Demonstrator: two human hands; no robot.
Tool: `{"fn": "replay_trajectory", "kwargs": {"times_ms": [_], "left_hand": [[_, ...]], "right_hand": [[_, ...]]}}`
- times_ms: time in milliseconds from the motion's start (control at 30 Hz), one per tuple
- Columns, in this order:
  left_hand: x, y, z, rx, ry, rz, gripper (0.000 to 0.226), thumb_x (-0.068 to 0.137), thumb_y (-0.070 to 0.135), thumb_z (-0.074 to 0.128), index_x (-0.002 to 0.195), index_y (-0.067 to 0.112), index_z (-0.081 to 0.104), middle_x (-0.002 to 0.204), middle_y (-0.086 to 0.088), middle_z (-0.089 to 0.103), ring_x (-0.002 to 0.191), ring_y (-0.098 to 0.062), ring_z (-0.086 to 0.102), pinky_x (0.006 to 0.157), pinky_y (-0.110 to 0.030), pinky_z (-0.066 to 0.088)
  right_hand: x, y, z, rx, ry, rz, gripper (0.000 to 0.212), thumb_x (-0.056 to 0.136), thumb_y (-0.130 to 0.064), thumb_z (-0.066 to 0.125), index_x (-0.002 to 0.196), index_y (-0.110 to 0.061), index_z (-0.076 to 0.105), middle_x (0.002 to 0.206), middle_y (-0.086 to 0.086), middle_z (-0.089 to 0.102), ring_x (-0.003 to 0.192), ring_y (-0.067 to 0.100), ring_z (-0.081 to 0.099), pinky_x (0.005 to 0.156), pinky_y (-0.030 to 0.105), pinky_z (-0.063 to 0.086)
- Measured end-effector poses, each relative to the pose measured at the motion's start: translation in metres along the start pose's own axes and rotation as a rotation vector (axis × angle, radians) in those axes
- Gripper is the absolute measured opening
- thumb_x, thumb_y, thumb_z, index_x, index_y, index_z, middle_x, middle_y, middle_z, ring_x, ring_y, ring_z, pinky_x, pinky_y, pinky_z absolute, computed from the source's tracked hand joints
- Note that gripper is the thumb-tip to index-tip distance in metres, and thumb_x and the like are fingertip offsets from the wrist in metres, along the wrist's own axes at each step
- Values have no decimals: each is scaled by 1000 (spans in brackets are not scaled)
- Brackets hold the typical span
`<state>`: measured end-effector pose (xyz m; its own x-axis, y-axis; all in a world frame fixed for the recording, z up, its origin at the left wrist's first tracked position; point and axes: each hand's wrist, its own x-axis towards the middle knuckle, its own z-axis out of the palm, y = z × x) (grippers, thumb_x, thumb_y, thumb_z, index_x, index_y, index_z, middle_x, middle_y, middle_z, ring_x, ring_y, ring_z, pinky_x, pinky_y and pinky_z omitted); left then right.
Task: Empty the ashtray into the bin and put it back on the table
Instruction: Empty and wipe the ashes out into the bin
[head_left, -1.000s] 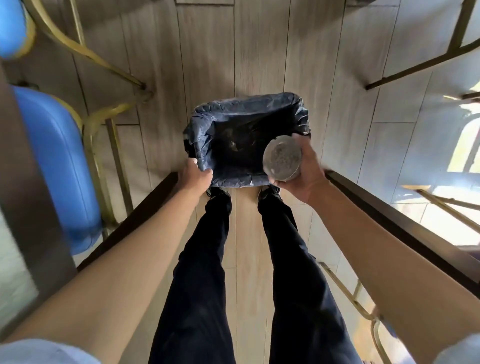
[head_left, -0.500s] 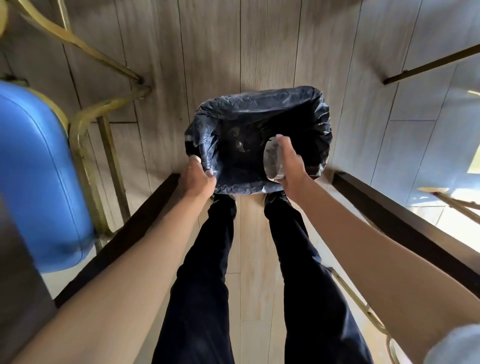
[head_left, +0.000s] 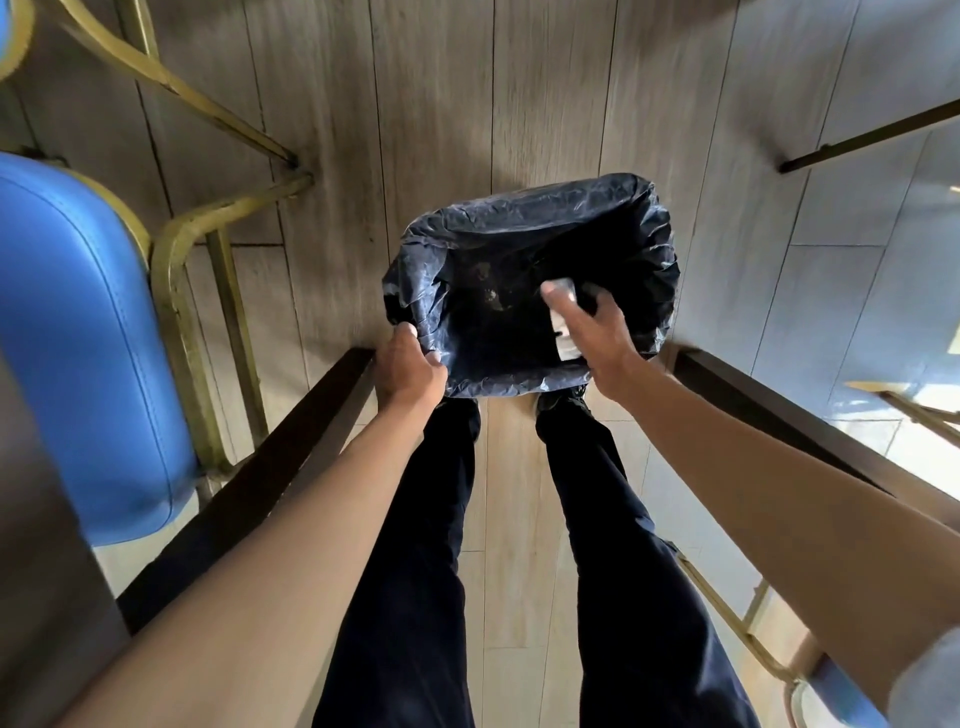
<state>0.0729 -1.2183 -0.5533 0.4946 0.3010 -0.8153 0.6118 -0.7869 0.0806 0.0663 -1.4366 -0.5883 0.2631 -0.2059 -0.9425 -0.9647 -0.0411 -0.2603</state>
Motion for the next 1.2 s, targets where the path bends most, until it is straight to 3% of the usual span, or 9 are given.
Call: {"fn": "replay_trajectory", "kwargs": {"times_ms": [133, 333, 467, 600, 767, 867, 1100, 1200], "left_hand": [[0, -1, 0, -21, 1, 8, 30, 96, 13, 64, 124, 5, 57, 124, -16, 65, 115, -36, 64, 95, -41, 50], [1, -2, 0, -21, 10, 15, 32, 96, 12, 64, 125, 3, 57, 125, -16, 64, 117, -36, 63, 98, -41, 49], [4, -2, 2, -36, 19, 25, 32, 96, 12, 64, 126, 3, 56, 125, -17, 64, 116, -36, 63, 97, -42, 51], [6, -5, 4, -65, 5, 19, 31, 95, 12, 64, 124, 3, 56, 123, -17, 64, 111, -36, 66, 95, -43, 55], [8, -8, 7, -56, -16, 20, 27, 95, 12, 64, 120, 4, 56, 119, -17, 65, 107, -36, 67, 90, -42, 56], [9, -11, 11, -88, -15, 32, 19, 93, 12, 64, 110, 8, 54, 111, -16, 65, 95, -36, 72, 84, -47, 60], [14, -13, 18, -73, -11, 40, 18, 94, 13, 59, 109, 11, 50, 110, -17, 65, 91, -36, 72, 82, -49, 60], [17, -14, 19, -66, -4, 42, 15, 93, 13, 59, 104, 11, 50, 108, -16, 65, 88, -34, 73, 81, -47, 61]], "right_hand": [[-6, 12, 3, -213, -19, -74, 105, 70, -70, 78, 154, -20, 38, 147, 2, 52, 133, 23, 53, 112, 45, 48], [-9, 16, 12, -399, 40, -244, 100, 76, -57, 83, 154, -16, 35, 148, 13, 50, 136, 28, 50, 109, 36, 43], [-13, 17, 13, -405, 118, -346, 102, 76, -49, 86, 154, -15, 31, 150, 15, 41, 137, 29, 45, 113, 39, 41], [-12, 23, 12, -408, 172, -331, 100, 73, -49, 88, 149, -15, 35, 145, 13, 43, 133, 31, 47, 113, 46, 45], [-14, 28, 10, -353, 278, -337, 97, 68, -48, 90, 143, -13, 38, 143, 11, 44, 130, 29, 49, 109, 44, 48], [-17, 33, 10, -372, 282, -382, 97, 67, -47, 91, 141, -11, 39, 140, 12, 44, 128, 29, 50, 108, 46, 49], [-17, 37, 8, -456, 251, -504, 98, 66, -45, 90, 142, -10, 39, 136, 13, 44, 126, 29, 48, 108, 43, 49], [-16, 34, 7, -469, 195, -447, 96, 69, -44, 90, 143, -11, 39, 138, 12, 45, 127, 28, 48, 108, 41, 48]]}}
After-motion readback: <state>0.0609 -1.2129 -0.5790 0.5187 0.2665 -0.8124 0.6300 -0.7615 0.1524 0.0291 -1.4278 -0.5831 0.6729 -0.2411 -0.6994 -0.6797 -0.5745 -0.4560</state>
